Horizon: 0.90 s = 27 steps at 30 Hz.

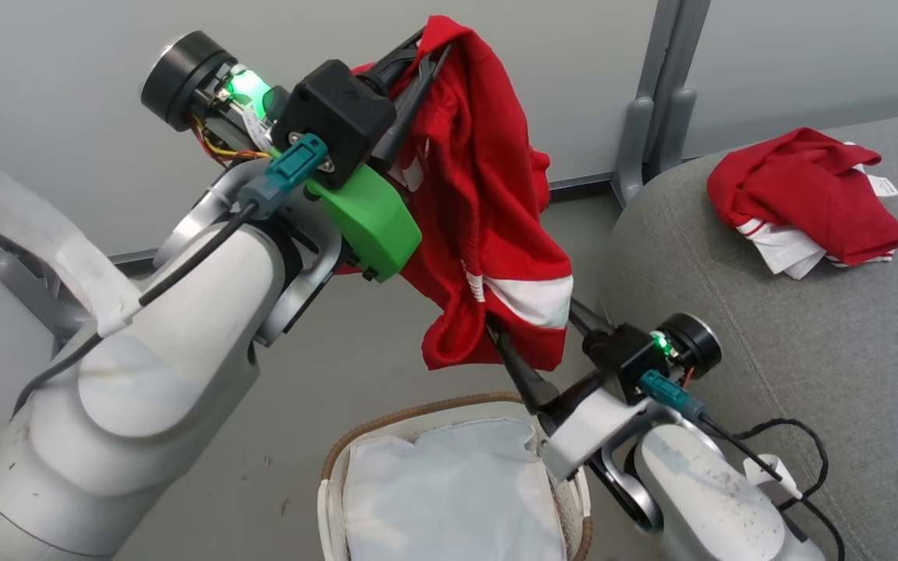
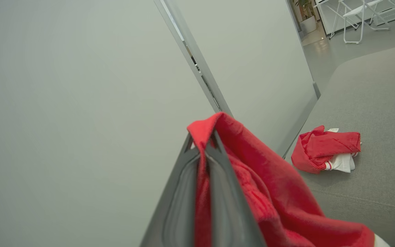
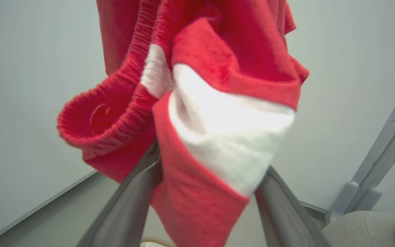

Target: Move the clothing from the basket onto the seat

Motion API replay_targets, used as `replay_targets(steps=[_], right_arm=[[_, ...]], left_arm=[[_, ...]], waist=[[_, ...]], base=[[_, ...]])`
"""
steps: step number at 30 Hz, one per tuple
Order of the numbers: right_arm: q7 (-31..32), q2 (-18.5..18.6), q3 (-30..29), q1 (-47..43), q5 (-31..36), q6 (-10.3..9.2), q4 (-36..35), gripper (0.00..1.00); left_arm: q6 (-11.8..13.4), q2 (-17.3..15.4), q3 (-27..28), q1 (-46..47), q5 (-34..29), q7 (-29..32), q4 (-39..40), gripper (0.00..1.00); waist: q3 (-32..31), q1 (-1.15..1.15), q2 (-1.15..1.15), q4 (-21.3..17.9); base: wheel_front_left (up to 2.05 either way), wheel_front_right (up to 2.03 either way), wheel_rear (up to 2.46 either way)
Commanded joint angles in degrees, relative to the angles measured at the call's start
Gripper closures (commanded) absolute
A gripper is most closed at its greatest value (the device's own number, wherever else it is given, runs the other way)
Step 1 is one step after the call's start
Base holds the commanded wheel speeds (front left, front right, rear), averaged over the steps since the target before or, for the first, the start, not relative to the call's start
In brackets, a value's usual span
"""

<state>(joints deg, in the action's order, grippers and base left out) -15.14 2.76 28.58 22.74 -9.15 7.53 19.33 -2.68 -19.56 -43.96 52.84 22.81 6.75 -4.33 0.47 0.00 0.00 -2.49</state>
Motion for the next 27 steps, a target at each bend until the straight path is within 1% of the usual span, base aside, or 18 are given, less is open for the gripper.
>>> replay_targets(steps=[1, 4, 5, 6, 7, 11, 13, 16, 17, 18, 19, 20, 21, 24, 27], right_arm=[[-0.01, 0.23, -0.38, 1.1, -0.14, -0.08, -0.22, 0.0], [-0.01, 0.23, -0.54, 3.06, 0.08, -0.08, 0.01, 0.0], [-0.01, 0.22, -0.52, 3.78, 0.14, -0.08, 0.24, 0.58], [-0.01, 0.22, -0.51, 4.29, 0.15, -0.08, 0.43, 0.71], [-0.02, 0.23, -0.43, 4.95, 0.28, -0.08, 0.65, 1.0], [-0.01, 0.23, -1.0, 6.43, 0.27, -0.08, 0.51, 1.0], [-0.01, 0.22, -1.41, 6.65, 0.27, -0.08, 0.15, 1.0], [-0.02, 0.23, -2.16, 6.63, 0.45, -0.08, -0.62, 1.0], [-0.01, 0.23, -2.43, 6.5, 0.55, -0.08, -0.87, 1.0], [-0.01, 0.22, -2.67, 6.38, 0.6, -0.08, -1.15, 1.0], [-0.01, 0.21, -2.93, 6.14, 0.71, -0.08, -1.45, 1.0], [-0.02, 0.23, -3.2, 5.94, 0.75, -0.08, -1.66, 1.0], [-0.01, 0.23, -3.62, 5.73, 1.01, -0.08, -1.9, 1.0], [-0.01, 0.23, -5.12, 5.08, 1.61, -0.08, -2.42, 1.0], [-0.02, 0.22, -7.07, 4.48, 2.61, -0.08, -2.72, 1.0]], left_arm=[[0.36, 0.05, -0.09, -0.05, 0.45, 0.1, 0.42, 1.0], [0.42, 0.22, -0.37, -0.99, 0.83, -0.04, 1.32, 1.0], [0.49, 0.29, -0.45, -1.38, 0.95, -0.14, 1.6, 1.0], [0.55, 0.32, -0.53, -1.68, 1.17, -0.2, 1.74, 1.0], [0.59, 0.33, -0.57, -2.09, 1.51, -0.17, 1.95, 1.0], [1.14, -0.08, -0.25, -3.76, 2.67, -0.56, 2.31, 1.0], [1.64, -0.6, -0.16, -4.99, 2.66, -1.35, 1.9, 1.0], [2.46, -0.51, 0.05, -7.51, 3.52, -2.94, 1.01, 1.0], [2.77, -0.5, 0.14, -8.48, 3.77, -3.69, 0.64, 0.86], [2.98, -0.56, 0.13, -9.35, 3.91, -4.4, 0.25, 0.76], [3.3, -0.54, 0.18, -10.56, 4.2, -5.46, -0.31, 0.51], [3.46, -0.44, 0.34, -11.48, 4.4, -6.46, -0.73, 0.21], [3.78, -0.27, 0.5, -12.63, 4.63, -7.84, -1.29, 0.0], [4.65, 0.27, 1.23, -15.85, 5.6, -11.84, -3.37, 0.0], [4.95, 1.22, 1.67, -19.3, 7.23, -15.39, -5.83, 0.0]], waist=[[0.07, 0.0, 0.0, 0.19], [0.13, 0.0, 0.0, 0.51], [0.16, 0.0, 0.0, 0.62], [0.19, 0.0, 0.0, 0.72], [0.22, 0.0, 0.0, 0.82], [0.34, 0.0, 0.0, 1.17], [0.44, 0.0, 0.0, 1.28], [0.57, 0.0, 0.0, 1.32], [0.61, 0.0, 0.0, 1.32], [0.64, 0.0, 0.0, 1.3], [0.66, 0.0, 0.0, 1.29], [0.67, 0.0, 0.0, 1.27], [0.69, 0.0, 0.0, 1.24], [0.71, 0.0, 0.0, 1.22], [0.71, 0.0, 0.0, 1.16]], base=[[0.0, 0.0, 0.0], [0.0, 0.0, 0.0], [0.0, 0.0, 0.0], [0.0, 0.0, 0.0], [0.0, 0.0, 0.0], [0.0, 0.0, 0.0], [0.0, 0.0, 0.0], [0.0, 0.0, 0.0], [0.0, 0.0, 0.0], [0.0, 0.0, 0.0], [0.0, 0.0, 0.0], [0.0, 0.0, 0.0], [0.0, 0.0, 0.0], [0.0, 0.0, 0.0], [0.0, 0.0, 0.0]])
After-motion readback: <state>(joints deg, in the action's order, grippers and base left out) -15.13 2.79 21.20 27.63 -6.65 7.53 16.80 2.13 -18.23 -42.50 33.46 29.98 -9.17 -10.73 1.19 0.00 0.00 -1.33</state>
